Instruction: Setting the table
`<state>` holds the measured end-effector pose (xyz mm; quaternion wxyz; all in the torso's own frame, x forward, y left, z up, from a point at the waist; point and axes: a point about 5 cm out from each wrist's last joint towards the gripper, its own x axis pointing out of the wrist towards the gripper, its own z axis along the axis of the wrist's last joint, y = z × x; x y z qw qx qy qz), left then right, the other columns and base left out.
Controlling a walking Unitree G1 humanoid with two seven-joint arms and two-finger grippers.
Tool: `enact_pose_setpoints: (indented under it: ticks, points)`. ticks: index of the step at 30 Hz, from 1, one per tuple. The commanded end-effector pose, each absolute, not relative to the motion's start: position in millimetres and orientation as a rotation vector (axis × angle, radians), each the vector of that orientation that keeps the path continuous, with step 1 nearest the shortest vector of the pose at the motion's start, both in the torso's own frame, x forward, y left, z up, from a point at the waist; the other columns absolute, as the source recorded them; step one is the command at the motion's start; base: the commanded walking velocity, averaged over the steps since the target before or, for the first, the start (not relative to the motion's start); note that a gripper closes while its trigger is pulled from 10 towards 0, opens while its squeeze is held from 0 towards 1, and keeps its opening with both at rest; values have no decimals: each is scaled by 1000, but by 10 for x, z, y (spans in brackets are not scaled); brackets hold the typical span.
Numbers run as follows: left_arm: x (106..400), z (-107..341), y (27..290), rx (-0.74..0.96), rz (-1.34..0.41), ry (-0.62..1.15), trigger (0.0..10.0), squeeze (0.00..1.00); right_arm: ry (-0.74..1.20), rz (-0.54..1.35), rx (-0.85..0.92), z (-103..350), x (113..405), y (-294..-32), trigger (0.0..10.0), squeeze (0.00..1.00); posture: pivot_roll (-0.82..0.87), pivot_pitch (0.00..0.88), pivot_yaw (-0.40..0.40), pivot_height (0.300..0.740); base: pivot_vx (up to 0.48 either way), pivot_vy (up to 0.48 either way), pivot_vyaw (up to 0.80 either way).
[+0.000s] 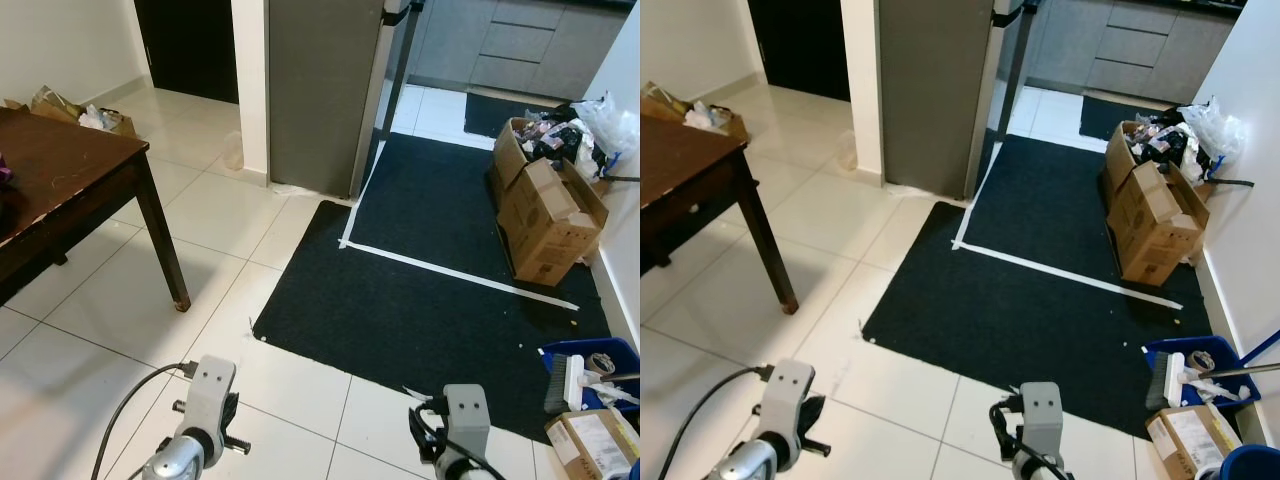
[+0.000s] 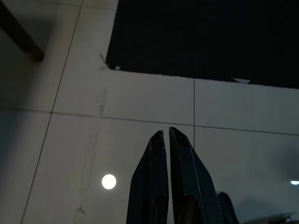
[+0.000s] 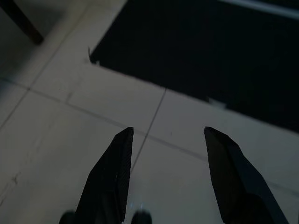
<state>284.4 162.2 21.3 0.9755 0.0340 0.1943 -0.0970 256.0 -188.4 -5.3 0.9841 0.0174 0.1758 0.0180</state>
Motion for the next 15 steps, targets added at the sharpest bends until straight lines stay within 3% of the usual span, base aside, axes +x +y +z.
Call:
enact_pose_setpoints:
  ticks: [1,15]
  points:
    - [2751,95,1662,40,-170,447,10000,0,394,16,47,-145,2462,-1914,10000,0,14,101,36,740,0,0,0]
    - [2704,38,1654,60,-163,468,10000,0,406,36,39,-166,2452,-1887,10000,0,15,110,30,740,0,0,0]
